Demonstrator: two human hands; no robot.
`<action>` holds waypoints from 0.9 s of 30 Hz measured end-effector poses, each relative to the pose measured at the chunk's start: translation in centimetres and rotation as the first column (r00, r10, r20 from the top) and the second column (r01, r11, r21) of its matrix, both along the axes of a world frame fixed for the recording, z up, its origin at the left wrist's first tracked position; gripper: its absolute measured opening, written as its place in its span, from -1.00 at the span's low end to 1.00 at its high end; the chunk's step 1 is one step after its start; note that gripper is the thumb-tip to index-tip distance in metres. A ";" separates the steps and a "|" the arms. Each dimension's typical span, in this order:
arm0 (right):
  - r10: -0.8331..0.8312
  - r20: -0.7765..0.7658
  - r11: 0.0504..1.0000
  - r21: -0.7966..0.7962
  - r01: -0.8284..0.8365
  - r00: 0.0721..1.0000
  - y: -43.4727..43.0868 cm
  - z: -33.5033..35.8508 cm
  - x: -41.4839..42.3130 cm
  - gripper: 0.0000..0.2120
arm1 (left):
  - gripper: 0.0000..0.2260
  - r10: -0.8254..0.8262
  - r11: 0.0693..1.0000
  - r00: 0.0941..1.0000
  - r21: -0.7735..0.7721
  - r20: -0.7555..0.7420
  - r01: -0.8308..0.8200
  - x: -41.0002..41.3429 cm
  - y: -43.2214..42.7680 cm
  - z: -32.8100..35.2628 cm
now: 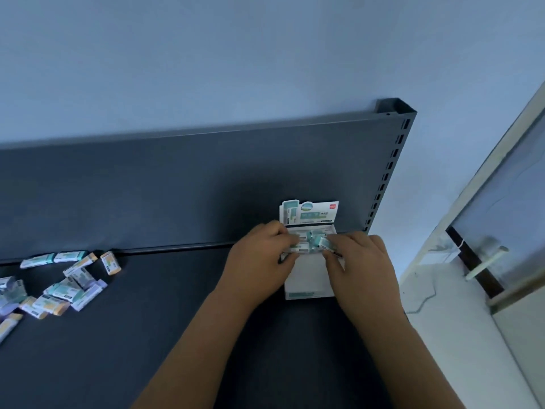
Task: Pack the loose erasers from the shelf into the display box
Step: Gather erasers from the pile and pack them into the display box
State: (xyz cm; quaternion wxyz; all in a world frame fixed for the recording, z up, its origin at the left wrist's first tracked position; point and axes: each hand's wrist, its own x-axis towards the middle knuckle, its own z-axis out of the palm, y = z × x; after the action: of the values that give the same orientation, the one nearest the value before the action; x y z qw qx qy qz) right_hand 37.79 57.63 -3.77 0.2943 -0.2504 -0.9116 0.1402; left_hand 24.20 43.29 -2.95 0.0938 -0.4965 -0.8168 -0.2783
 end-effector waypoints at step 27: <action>0.218 0.243 0.967 0.079 -0.243 0.945 6.3 -1.2 -4.5 -0.81 | -0.92 0.248 0.947 0.949 -0.157 -0.194 -0.279 -0.8 4.6 -3.5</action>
State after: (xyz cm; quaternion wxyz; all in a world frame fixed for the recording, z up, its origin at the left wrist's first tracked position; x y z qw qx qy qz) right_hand 33.26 63.97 -4.95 0.1803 -0.1402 -0.9690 0.0940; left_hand 23.39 47.93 -6.43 0.1544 -0.4110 -0.8869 -0.1436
